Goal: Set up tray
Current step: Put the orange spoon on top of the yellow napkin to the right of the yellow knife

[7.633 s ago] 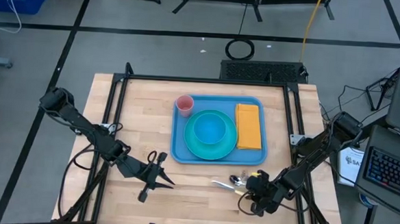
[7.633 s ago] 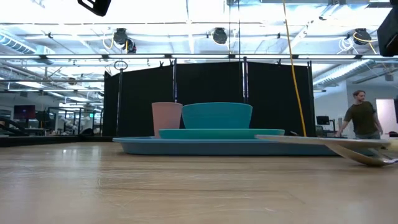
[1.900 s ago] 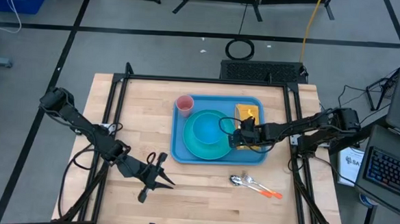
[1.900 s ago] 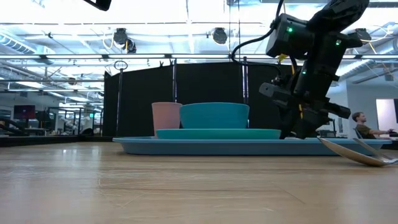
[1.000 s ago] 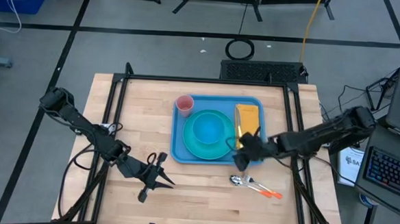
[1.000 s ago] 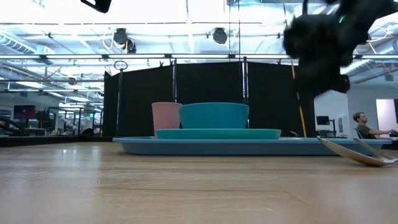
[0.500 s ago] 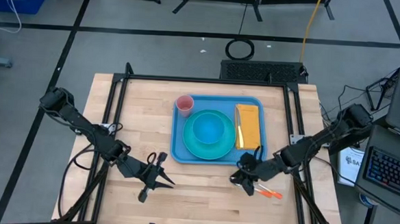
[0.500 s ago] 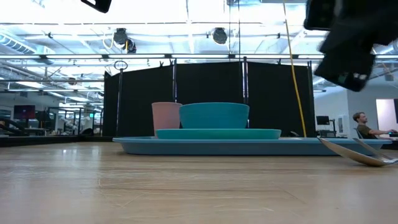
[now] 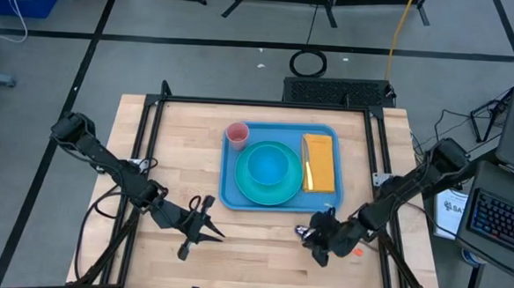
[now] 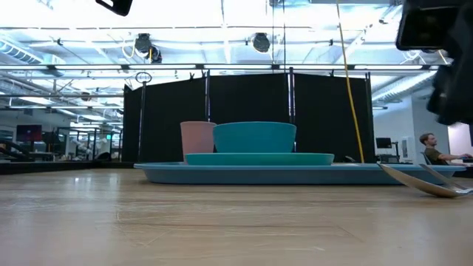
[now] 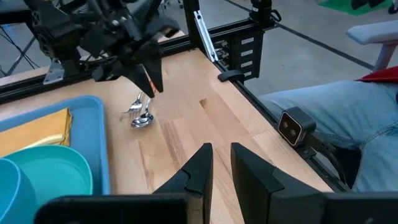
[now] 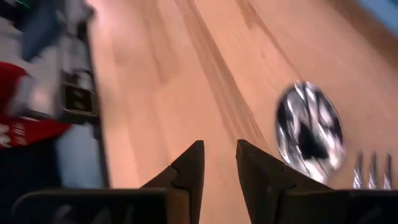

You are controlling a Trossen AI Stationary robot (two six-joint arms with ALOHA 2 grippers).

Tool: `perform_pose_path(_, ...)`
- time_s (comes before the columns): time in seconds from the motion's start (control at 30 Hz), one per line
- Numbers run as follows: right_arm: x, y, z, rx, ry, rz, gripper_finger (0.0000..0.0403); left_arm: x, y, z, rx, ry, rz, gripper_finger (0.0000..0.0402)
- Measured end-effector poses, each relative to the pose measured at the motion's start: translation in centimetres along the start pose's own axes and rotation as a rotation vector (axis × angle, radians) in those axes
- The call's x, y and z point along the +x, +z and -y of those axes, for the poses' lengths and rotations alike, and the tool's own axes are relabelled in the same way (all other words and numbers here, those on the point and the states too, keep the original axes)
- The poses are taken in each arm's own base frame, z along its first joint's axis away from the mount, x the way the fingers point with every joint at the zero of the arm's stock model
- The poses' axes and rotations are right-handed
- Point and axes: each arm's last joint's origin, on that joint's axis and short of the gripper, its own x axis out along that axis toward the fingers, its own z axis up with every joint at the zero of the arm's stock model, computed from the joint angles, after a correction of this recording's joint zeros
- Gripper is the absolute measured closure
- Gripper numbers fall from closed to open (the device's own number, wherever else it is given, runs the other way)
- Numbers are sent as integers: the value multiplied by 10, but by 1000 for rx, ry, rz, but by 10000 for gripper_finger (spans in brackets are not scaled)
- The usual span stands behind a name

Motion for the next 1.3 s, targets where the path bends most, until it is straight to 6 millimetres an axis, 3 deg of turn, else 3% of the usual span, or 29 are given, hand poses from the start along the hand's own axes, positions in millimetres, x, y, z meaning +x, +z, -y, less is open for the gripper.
perform_pose_path(0.33,0,2,-24,-30,-185,-158,348,0,0,0,-8,6,2,339)
perform_pose_path(0.6,2,-10,-12,17,-294,-322,354,0,0,0,-8,6,-3,339)
perform_pose_path(1.3,-2,-16,-11,-5,-326,-320,354,0,0,0,-9,6,-3,339)
